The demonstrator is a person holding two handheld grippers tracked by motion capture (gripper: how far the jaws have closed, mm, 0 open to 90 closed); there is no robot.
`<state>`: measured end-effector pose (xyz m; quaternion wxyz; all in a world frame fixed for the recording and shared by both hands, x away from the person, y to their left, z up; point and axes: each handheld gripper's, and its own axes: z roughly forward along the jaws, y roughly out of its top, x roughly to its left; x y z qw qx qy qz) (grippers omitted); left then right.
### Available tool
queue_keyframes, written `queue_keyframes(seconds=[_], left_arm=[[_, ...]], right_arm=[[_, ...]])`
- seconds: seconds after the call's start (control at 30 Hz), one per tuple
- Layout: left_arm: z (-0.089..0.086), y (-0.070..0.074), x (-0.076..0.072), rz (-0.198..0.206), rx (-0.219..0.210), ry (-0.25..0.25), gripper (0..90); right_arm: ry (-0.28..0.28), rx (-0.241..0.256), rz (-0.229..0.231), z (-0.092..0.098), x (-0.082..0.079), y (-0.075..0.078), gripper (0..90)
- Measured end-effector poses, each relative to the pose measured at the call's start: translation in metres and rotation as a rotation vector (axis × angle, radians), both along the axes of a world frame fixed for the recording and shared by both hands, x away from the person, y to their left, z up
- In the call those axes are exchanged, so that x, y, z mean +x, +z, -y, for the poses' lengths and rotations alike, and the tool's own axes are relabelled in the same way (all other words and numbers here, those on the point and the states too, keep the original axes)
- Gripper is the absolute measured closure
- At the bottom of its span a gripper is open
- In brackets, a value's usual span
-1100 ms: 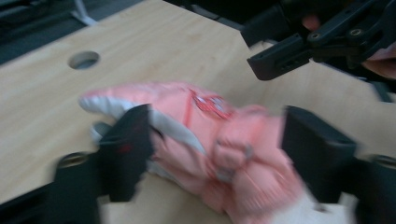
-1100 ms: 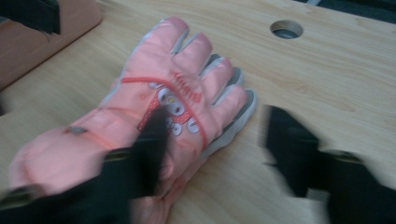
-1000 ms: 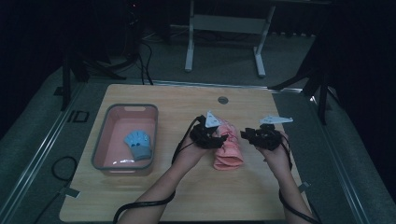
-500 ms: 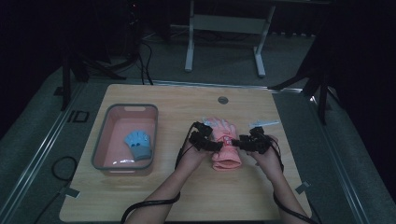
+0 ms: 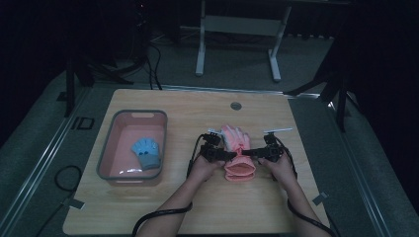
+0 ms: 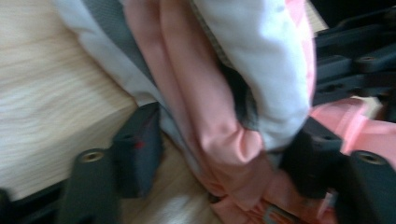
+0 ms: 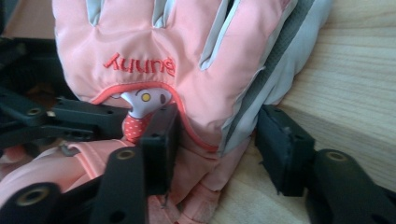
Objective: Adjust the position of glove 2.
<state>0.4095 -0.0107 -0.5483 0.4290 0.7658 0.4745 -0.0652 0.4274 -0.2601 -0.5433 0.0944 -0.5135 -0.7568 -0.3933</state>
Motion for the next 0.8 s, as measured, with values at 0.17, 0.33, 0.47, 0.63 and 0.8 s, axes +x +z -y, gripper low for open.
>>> queue_keyframes(seconds=[0.17, 0.33, 0.47, 0.63, 0.8], left_arm=[[0.001, 0.005, -0.001, 0.015, 0.018, -0.018, 60.5], [0.001, 0.013, -0.003, 0.031, 0.034, -0.03, 66.5], [-0.002, 0.022, -0.005, 0.029, 0.016, -0.029, 67.8], [-0.008, 0.043, -0.009, 0.067, 0.036, -0.045, 68.3], [-0.017, 0.065, -0.016, 0.103, 0.063, -0.054, 68.2]], right_arm=[[0.013, -0.047, 0.077, -0.009, -0.007, 0.006, 73.6], [-0.001, -0.135, 0.148, -0.019, -0.017, 0.017, 77.8], [-0.012, -0.128, 0.175, -0.021, -0.021, 0.025, 78.3], [-0.02, -0.131, 0.221, -0.028, -0.028, 0.041, 78.4], [-0.015, -0.102, 0.248, -0.034, -0.033, 0.058, 78.3]])
